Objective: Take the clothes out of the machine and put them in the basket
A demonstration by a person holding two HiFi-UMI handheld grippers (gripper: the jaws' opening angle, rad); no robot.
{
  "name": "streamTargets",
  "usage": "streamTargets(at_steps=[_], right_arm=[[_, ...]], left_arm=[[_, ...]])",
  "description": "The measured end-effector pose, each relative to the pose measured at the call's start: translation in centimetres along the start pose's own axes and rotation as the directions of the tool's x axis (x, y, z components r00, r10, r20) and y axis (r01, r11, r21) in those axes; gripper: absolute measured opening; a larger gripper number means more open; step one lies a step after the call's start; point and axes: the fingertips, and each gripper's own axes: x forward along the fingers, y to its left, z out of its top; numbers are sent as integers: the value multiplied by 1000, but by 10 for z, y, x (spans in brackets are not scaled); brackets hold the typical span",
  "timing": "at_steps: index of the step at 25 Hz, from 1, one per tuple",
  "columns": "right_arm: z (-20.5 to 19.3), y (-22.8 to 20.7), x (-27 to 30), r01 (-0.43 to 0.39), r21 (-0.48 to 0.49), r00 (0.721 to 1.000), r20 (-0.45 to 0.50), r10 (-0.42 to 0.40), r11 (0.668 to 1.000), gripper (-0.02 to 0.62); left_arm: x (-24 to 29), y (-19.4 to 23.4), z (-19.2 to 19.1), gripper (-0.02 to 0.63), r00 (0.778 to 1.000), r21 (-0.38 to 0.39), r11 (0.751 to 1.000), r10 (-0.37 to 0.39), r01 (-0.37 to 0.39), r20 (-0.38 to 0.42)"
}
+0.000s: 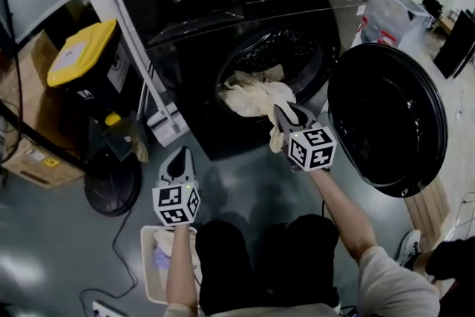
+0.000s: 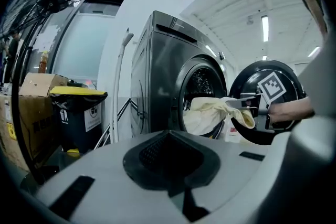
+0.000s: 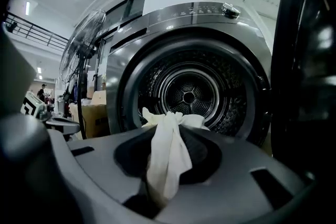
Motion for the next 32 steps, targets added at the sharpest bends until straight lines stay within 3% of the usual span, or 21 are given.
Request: streamTargets(at_steps=[7,15,25,32], right_arm=[[0,-10,5,-14,-5,1000,26,14,1000,100],[27,-12,-5,11,28,1000,7,-11,1000,100],[147,4,-53,38,57,999,-36,-36,998,100],[260,21,-96,23,59,998,-56,-20,998,100]], left_arm=[[35,-16,-3,20,1000,-6,1000,-7,7,-22],[46,-36,41,20,999,-16,999,-31,30,-38],[5,-53,142,20,991,-70,998,-17,8,-135],[-35,-60,251,20,986,-81,996,19,-33,-165]])
